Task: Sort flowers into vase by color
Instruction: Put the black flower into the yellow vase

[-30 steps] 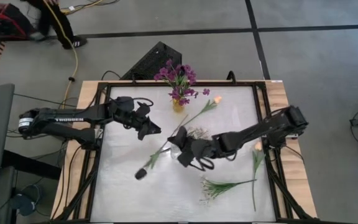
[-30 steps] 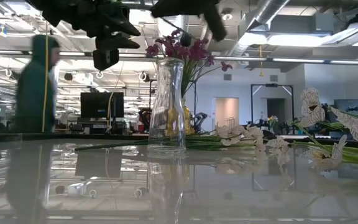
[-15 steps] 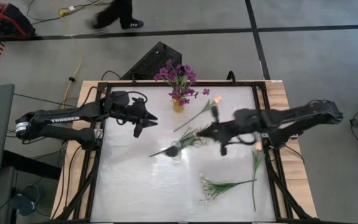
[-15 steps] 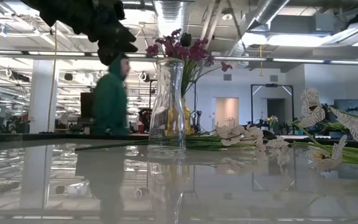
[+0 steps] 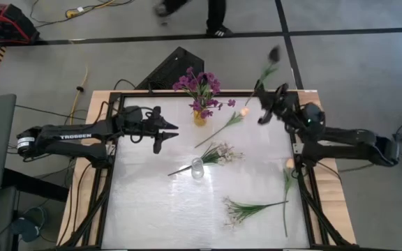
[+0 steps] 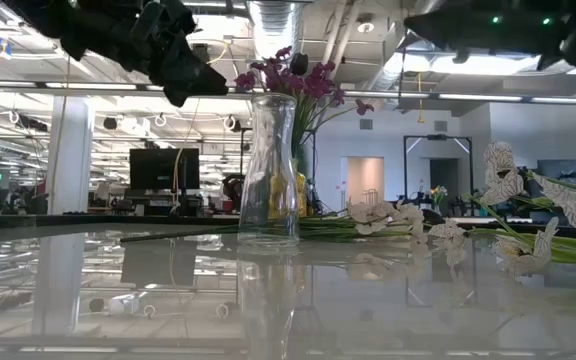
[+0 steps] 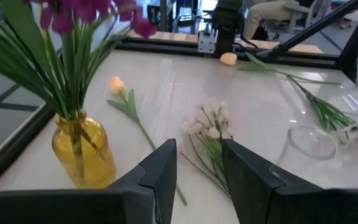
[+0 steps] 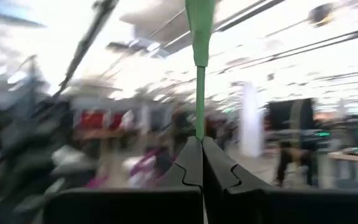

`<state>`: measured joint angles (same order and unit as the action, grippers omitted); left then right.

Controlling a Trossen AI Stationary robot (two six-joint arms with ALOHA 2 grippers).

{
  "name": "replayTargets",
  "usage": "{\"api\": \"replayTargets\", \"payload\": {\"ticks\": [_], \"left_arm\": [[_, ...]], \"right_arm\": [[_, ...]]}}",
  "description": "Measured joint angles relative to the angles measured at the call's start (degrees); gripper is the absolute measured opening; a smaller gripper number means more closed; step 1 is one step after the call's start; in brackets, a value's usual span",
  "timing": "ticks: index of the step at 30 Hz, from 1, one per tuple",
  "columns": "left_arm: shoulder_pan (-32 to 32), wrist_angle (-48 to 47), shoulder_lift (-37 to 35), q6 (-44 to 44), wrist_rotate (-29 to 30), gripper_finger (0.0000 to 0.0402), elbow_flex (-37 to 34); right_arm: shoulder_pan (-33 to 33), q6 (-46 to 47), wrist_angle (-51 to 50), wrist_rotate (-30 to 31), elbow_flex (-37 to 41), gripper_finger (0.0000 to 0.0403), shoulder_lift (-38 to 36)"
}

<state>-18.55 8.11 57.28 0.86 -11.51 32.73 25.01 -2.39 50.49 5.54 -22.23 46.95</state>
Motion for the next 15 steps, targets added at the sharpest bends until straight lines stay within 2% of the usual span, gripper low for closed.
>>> {"api": "replayTargets", "payload": {"ticks": [5,8,12,15], "left_arm": [[0.0,6.5,0.0,-4.0,-1.2,0.0116,-3.3],[0.0,13.7,0.0,-6.8,-4.4,0.0116,-5.2],[0.2,19.6,0.0,-6.4,-4.8,0.0116,-6.7],[0.1,19.9,0.0,-3.6,-2.5,0.0116,-6.8]], "right_arm": [[11.3,5.7,5.5,-1.2,-1.2,0.0017,5.9],[16.8,13.1,10.0,-5.7,-2.2,0.0017,13.0],[18.3,21.9,23.6,-11.5,-4.4,0.0017,27.4],[16.8,26.4,35.3,-12.9,-7.3,0.0017,38.4]]}}
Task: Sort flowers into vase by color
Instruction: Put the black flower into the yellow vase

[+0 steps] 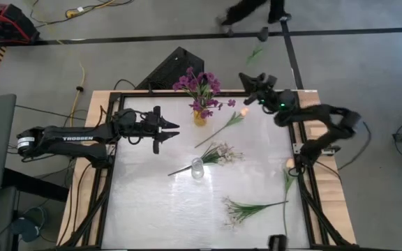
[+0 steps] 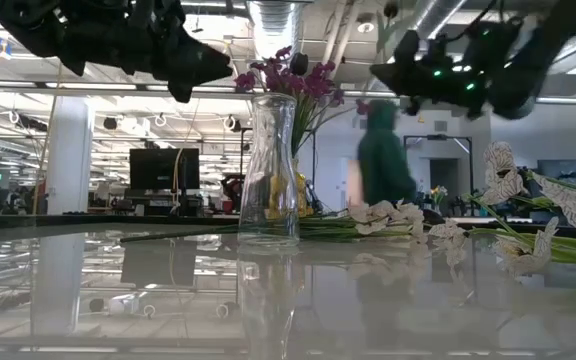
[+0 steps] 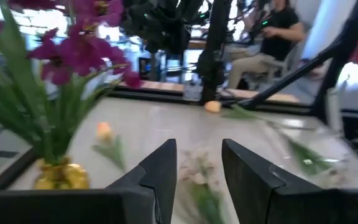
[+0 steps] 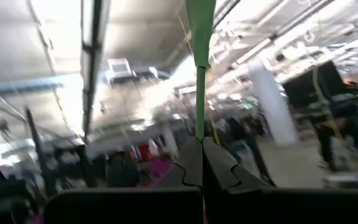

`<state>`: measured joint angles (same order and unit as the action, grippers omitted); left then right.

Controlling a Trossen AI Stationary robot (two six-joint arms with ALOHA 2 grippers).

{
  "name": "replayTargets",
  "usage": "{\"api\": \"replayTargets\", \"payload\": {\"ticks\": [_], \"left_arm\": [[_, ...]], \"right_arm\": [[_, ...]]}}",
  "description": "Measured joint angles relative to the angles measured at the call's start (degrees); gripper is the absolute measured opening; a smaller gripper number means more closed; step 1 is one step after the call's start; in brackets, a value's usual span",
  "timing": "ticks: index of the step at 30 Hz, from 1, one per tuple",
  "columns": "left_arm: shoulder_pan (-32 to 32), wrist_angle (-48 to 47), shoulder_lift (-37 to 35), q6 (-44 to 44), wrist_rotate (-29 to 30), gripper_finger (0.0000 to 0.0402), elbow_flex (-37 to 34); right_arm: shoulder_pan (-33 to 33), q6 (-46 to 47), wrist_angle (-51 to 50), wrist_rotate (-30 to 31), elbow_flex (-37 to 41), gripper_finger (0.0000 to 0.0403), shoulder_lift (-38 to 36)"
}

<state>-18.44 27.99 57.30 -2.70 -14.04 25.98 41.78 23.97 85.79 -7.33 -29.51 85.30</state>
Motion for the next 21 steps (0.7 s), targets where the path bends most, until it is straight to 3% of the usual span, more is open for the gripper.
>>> {"api": "replayTargets", "payload": {"ticks": [6,13,21], "left_arm": [[-1.8,-2.2,0.0,2.9,7.4,0.0116,0.0],[-9.7,-6.7,0.0,2.9,5.0,0.0116,-0.7],[-14.5,10.2,-3.9,-4.5,2.4,0.0103,-13.6]], "right_arm": [[-3.1,4.8,4.1,2.5,-7.4,0.0017,14.1],[-7.2,3.9,4.0,1.9,-11.4,0.0017,18.2],[-10.3,1.7,4.1,4.9,-11.4,0.0017,18.1]]}}
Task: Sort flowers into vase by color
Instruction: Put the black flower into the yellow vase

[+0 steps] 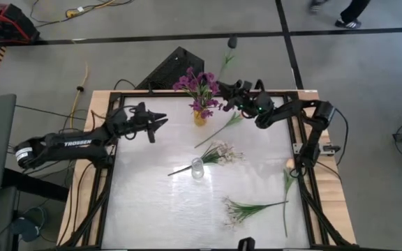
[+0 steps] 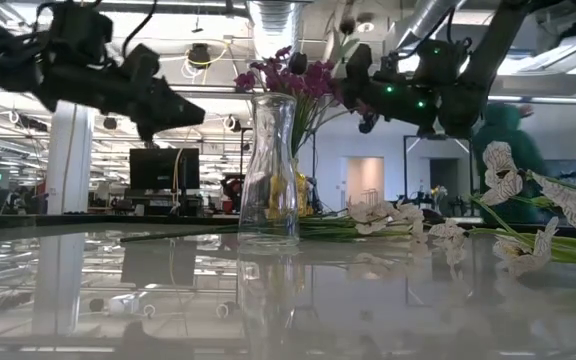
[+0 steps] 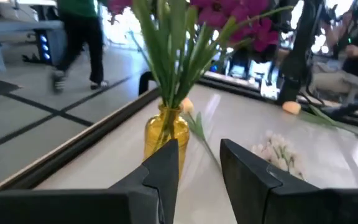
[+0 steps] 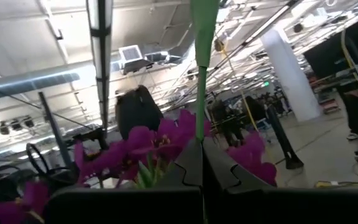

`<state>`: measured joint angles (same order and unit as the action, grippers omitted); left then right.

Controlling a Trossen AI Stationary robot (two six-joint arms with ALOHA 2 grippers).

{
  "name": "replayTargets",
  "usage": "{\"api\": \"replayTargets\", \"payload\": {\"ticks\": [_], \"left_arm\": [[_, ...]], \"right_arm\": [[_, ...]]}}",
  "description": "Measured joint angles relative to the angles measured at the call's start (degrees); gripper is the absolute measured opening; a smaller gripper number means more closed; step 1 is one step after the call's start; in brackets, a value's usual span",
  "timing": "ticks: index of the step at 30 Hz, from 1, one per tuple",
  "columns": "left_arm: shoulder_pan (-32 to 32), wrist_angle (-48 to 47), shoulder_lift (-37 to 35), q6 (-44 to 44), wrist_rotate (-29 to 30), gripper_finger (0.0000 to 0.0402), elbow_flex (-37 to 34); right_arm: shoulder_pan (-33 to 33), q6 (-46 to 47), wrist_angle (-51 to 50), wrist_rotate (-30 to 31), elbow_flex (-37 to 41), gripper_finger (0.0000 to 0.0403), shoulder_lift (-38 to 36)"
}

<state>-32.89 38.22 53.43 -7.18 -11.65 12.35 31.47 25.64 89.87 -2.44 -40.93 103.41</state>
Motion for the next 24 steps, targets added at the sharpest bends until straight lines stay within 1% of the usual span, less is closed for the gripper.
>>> {"api": "replayTargets", "payload": {"ticks": [3,6,16,20,22,24], "left_arm": [[-0.8,0.6,-2.6,-0.1,0.0,0.0092,-2.5],[-1.5,-0.6,-5.3,-0.2,0.1,0.0084,-3.6],[-2.2,-11.7,-13.3,0.2,0.1,0.008,-3.7],[-2.2,-15.4,-13.7,1.8,3.8,0.008,-3.7],[-2.2,-16.8,-13.7,1.7,5.6,0.008,-3.7],[-2.2,-17.7,-13.7,1.4,6.1,0.008,-3.7]], "right_arm": [[-1.1,-1.5,0.0,2.8,0.0,0.0017,0.9],[-1.6,-3.5,0.0,3.2,0.2,0.0017,1.0],[-2.3,-8.5,0.0,4.4,2.3,0.0017,1.0],[-2.3,-9.0,0.1,7.3,0.9,0.0017,2.0],[-2.3,-7.9,0.0,7.5,-0.3,0.0017,3.3],[-2.4,-7.0,0.1,7.3,-2.2,0.0017,5.1]]}}
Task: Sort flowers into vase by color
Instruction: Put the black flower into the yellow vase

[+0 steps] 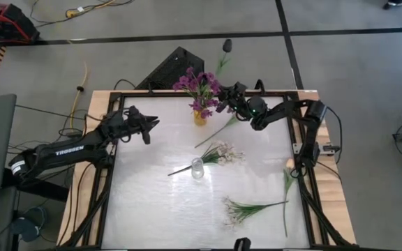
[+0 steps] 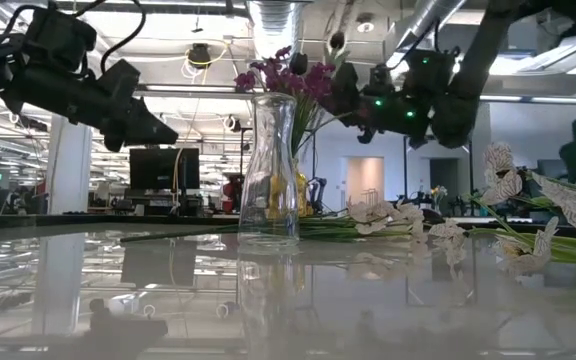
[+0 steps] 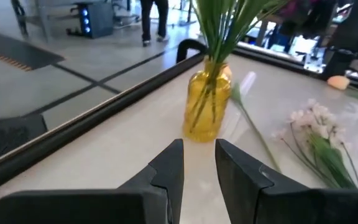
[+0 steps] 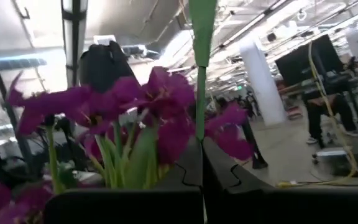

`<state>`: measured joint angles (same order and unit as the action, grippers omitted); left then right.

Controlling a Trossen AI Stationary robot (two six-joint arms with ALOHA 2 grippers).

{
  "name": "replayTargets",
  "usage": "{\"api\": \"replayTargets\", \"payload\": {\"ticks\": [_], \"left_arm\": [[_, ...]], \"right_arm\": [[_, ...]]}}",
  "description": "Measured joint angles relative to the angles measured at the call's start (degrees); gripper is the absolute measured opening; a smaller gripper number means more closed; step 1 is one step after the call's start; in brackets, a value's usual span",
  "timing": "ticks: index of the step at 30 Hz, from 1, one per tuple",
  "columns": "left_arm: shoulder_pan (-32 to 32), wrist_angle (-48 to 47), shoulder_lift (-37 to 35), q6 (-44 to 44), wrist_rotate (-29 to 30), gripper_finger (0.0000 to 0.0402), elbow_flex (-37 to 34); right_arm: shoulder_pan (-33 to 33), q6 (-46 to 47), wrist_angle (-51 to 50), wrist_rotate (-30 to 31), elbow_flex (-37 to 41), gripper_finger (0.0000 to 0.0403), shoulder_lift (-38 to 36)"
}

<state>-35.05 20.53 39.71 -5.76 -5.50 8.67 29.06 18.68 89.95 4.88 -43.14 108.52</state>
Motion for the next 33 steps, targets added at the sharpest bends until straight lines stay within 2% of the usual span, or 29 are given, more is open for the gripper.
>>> {"api": "replayTargets", "payload": {"ticks": [6,16,33], "left_arm": [[0.0,-3.8,0.2,-3.8,0.3,0.008,0.0],[0.0,-11.3,0.1,-4.0,0.4,0.008,0.0],[0.0,-12.7,0.1,-4.2,0.4,0.008,0.0]], "right_arm": [[-1.2,0.0,-0.1,-1.7,-1.8,0.0017,0.9],[-2.2,-1.2,0.0,-1.8,-1.9,0.0017,-0.6],[-2.8,-0.8,-0.3,-1.7,-0.5,0.0017,-0.5]]}}
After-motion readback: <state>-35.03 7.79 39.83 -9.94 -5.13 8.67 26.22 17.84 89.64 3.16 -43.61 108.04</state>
